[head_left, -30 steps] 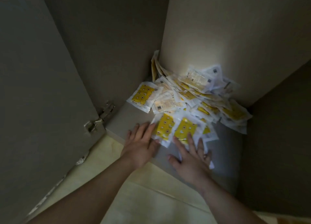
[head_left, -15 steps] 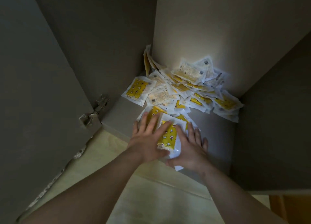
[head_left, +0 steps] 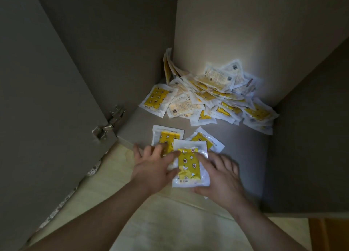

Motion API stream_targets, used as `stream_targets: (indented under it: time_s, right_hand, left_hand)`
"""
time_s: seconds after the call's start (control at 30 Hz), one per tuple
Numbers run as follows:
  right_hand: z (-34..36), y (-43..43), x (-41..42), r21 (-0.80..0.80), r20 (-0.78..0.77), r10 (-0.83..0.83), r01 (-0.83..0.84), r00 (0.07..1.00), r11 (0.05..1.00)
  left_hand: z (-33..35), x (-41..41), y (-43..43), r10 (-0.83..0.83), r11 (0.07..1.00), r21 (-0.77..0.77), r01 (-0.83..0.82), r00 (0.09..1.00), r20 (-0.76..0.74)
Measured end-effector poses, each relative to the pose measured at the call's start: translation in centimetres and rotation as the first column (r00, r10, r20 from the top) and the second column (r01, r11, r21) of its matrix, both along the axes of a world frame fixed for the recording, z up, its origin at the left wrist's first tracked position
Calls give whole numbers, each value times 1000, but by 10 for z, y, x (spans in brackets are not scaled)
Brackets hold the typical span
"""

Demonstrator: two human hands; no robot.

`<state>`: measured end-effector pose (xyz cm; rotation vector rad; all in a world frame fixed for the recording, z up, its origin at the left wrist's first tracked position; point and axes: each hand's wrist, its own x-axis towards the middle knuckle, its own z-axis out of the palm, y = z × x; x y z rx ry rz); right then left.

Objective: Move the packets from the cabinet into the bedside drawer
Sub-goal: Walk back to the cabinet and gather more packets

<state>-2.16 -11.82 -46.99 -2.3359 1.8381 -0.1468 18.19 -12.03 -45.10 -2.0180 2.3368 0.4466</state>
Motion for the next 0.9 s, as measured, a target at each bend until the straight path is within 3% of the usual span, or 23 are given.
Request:
stream_targets:
  time_s: [0.03,0.13,0.23,0.3,0.33,0.43,0.63,0.8,0.9]
  right_hand:
    - [1,-2,-1,7,-20,-17,17,1000,1000]
    - [6,0,-2,275,100,-216,182,971,944]
    - [11,-4,3,319,371,-535,437,759,841]
    - [12,-16,14,352,471,-626,519,621,779]
    - [11,-21,20,363,461,-624,508,631,781]
    - [6,-25,33,355,312,-526,416,791,837]
    - [-2,-11,45,279,332,-388,303,860,911]
    - [-5,-3,55,260,533,-325,215,781,942]
    - [-4,1,64,440,673,-424,133,606,888]
  left_hand:
    - [1,1,-1,55,998,9,-55,996,-64]
    - [-5,-4,4,242,970,83,-229,943,-229]
    - [-9,-13,8,472,876,109,-471,783,-405]
    - [-7,-17,6,561,806,98,-584,699,-443]
    - [-6,-21,5,583,787,89,-611,688,-432]
    - [-8,-33,8,665,721,143,-678,617,-421]
    - [-13,-31,6,726,588,406,-699,236,-646]
    - [-16,-26,8,652,622,559,-548,-31,-757]
    - [-13,-17,8,662,618,625,-477,-112,-741]
